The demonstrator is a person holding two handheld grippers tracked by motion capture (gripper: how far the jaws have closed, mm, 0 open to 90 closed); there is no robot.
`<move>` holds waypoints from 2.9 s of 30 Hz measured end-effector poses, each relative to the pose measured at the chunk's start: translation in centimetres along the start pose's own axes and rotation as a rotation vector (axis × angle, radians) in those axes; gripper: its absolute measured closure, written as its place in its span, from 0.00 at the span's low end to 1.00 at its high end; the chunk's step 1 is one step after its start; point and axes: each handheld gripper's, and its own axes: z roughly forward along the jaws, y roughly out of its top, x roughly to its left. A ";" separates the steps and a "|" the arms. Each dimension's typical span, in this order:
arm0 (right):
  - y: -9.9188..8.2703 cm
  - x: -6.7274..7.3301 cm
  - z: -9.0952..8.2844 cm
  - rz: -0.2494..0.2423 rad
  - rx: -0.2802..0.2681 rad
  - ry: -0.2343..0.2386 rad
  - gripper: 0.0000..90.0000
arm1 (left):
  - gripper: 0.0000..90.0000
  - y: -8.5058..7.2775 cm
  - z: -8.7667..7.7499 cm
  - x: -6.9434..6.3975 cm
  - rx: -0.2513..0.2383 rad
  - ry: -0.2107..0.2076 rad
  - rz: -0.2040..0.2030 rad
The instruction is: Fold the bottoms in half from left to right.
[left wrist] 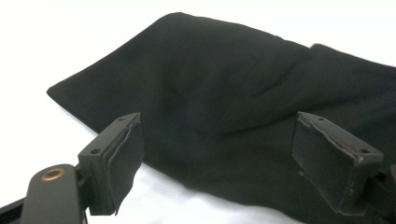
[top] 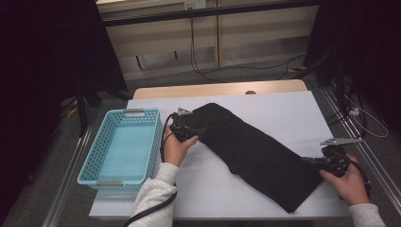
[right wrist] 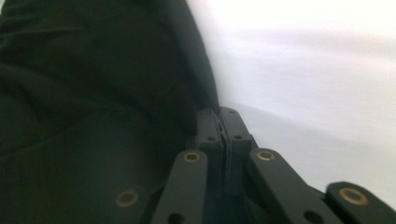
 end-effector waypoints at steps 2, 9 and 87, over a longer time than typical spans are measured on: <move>-0.1 -0.6 -0.3 0.011 -0.001 -0.009 0.98 | 0.19 -0.2 0.0 -0.3 0.005 -0.008 0.007; -0.1 -0.8 -0.3 -0.025 -0.030 -0.065 0.81 | 0.18 -1.1 0.1 -0.5 0.040 -0.008 0.026; 3.0 10.2 4.0 -0.317 -0.045 0.247 0.65 | 0.14 -2.4 -1.0 0.2 0.044 -0.002 0.022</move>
